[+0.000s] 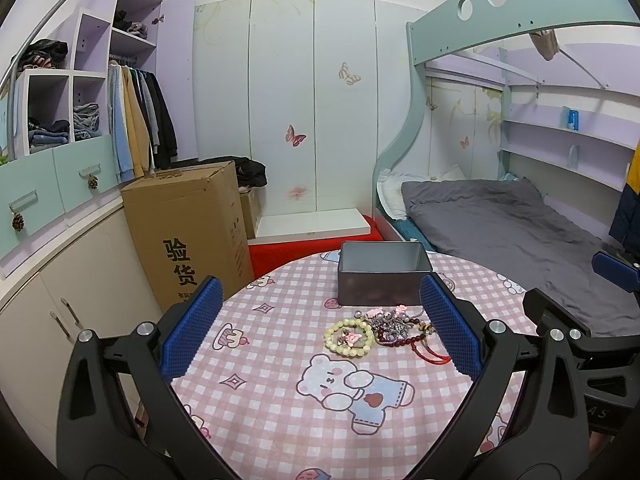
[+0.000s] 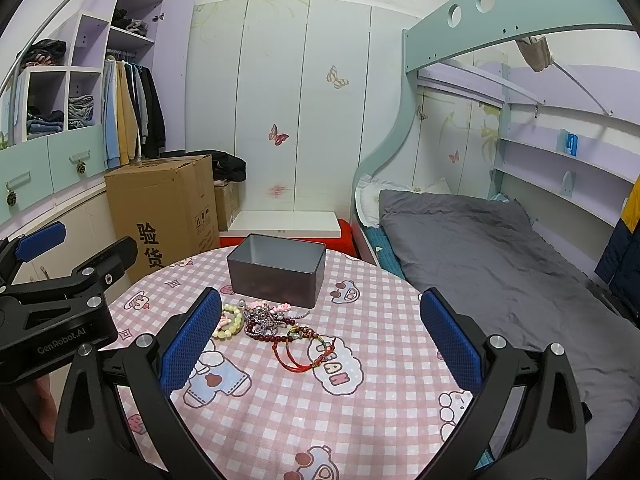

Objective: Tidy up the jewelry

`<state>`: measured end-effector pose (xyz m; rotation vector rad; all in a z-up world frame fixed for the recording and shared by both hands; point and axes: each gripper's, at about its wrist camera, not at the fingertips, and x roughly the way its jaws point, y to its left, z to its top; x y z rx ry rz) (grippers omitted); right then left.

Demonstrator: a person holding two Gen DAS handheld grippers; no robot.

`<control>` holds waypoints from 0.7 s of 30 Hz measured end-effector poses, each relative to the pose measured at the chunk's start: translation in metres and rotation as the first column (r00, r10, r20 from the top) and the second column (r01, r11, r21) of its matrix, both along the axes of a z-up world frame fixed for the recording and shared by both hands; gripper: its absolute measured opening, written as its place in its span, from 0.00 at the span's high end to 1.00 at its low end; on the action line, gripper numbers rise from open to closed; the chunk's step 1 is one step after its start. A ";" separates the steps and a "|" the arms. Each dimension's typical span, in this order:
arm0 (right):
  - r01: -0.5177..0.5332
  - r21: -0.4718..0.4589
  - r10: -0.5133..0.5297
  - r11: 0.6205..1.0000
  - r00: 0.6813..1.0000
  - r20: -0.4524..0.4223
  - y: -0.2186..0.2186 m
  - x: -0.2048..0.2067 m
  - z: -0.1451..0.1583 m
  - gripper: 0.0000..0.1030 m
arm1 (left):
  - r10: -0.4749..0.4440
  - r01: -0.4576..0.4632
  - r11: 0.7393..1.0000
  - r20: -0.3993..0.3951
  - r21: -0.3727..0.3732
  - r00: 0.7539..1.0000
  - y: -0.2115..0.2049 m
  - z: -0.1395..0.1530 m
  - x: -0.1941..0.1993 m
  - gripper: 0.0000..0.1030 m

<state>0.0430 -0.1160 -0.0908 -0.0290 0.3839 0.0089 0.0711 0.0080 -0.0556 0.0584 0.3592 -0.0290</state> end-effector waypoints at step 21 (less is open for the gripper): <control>-0.001 0.002 0.001 1.000 1.000 -0.001 -0.001 0.000 -0.001 0.07 | 0.003 -0.003 1.000 -0.002 0.003 1.000 0.001 -0.002 0.000 0.06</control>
